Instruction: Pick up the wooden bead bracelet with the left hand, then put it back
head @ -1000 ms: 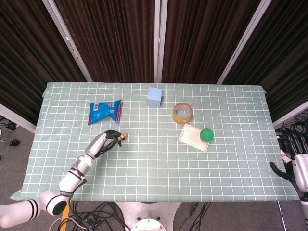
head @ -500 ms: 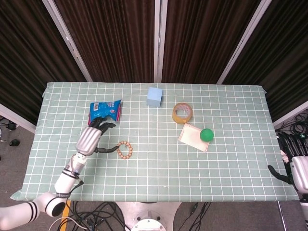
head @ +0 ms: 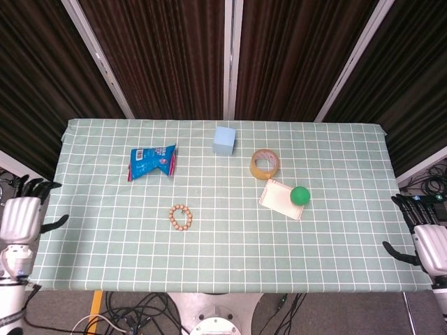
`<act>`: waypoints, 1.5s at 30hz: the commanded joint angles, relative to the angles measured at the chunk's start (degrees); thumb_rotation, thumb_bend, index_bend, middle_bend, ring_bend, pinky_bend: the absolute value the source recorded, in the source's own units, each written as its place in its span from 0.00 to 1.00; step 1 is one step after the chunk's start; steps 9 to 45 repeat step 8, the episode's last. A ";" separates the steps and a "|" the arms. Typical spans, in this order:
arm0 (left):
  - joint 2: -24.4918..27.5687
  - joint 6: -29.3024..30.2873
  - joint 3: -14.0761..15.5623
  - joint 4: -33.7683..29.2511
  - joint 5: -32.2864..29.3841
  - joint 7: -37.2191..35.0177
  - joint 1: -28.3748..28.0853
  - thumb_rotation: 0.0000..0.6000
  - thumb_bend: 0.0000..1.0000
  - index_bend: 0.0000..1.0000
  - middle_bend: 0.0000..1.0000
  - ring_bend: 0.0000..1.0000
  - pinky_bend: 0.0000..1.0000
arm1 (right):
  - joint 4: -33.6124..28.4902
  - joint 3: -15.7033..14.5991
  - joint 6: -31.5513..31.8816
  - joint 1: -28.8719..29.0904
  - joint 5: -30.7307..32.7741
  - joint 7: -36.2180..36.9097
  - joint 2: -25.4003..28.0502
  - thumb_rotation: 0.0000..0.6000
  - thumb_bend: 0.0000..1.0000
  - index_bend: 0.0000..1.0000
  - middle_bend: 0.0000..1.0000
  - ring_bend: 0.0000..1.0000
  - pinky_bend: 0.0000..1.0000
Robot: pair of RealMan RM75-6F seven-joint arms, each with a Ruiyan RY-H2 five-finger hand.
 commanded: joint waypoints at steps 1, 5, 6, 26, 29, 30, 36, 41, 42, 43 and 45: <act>1.70 3.08 3.33 -2.55 1.09 -0.22 4.46 1.00 0.14 0.29 0.32 0.18 0.09 | 0.14 0.40 2.03 -0.70 0.24 -3.24 -1.58 1.00 0.16 0.00 0.04 0.00 0.00; 1.54 6.48 5.42 -4.65 2.39 0.85 8.17 1.00 0.14 0.29 0.32 0.18 0.09 | 0.33 0.66 4.97 -1.62 -0.35 -8.32 -3.76 1.00 0.16 0.00 0.04 0.00 0.00; 1.38 7.48 5.75 -5.10 2.71 1.22 9.10 1.00 0.14 0.29 0.32 0.18 0.09 | 0.07 0.47 5.21 -1.77 -0.57 -8.92 -4.02 1.00 0.16 0.00 0.04 0.00 0.00; 1.23 8.53 6.08 -5.73 3.13 1.35 10.20 1.00 0.14 0.29 0.32 0.18 0.09 | -0.29 0.34 5.27 -1.78 -0.79 -9.27 -4.15 1.00 0.16 0.00 0.04 0.00 0.00; 1.23 8.53 6.08 -5.73 3.13 1.35 10.20 1.00 0.14 0.29 0.32 0.18 0.09 | -0.29 0.34 5.27 -1.78 -0.79 -9.27 -4.15 1.00 0.16 0.00 0.04 0.00 0.00; 1.23 8.53 6.08 -5.73 3.13 1.35 10.20 1.00 0.14 0.29 0.32 0.18 0.09 | -0.29 0.34 5.27 -1.78 -0.79 -9.27 -4.15 1.00 0.16 0.00 0.04 0.00 0.00; 1.23 8.53 6.08 -5.73 3.13 1.35 10.20 1.00 0.14 0.29 0.32 0.18 0.09 | -0.29 0.34 5.27 -1.78 -0.79 -9.27 -4.15 1.00 0.16 0.00 0.04 0.00 0.00; 1.23 8.53 6.08 -5.73 3.13 1.35 10.20 1.00 0.14 0.29 0.32 0.18 0.09 | -0.29 0.34 5.27 -1.78 -0.79 -9.27 -4.15 1.00 0.16 0.00 0.04 0.00 0.00; 1.23 8.53 6.08 -5.73 3.13 1.35 10.20 1.00 0.14 0.29 0.32 0.18 0.09 | -0.29 0.34 5.27 -1.78 -0.79 -9.27 -4.15 1.00 0.16 0.00 0.04 0.00 0.00; 1.23 8.53 6.08 -5.73 3.13 1.35 10.20 1.00 0.14 0.29 0.32 0.18 0.09 | -0.29 0.34 5.27 -1.78 -0.79 -9.27 -4.15 1.00 0.16 0.00 0.04 0.00 0.00; 1.23 8.53 6.08 -5.73 3.13 1.35 10.20 1.00 0.14 0.29 0.32 0.18 0.09 | -0.29 0.34 5.27 -1.78 -0.79 -9.27 -4.15 1.00 0.16 0.00 0.04 0.00 0.00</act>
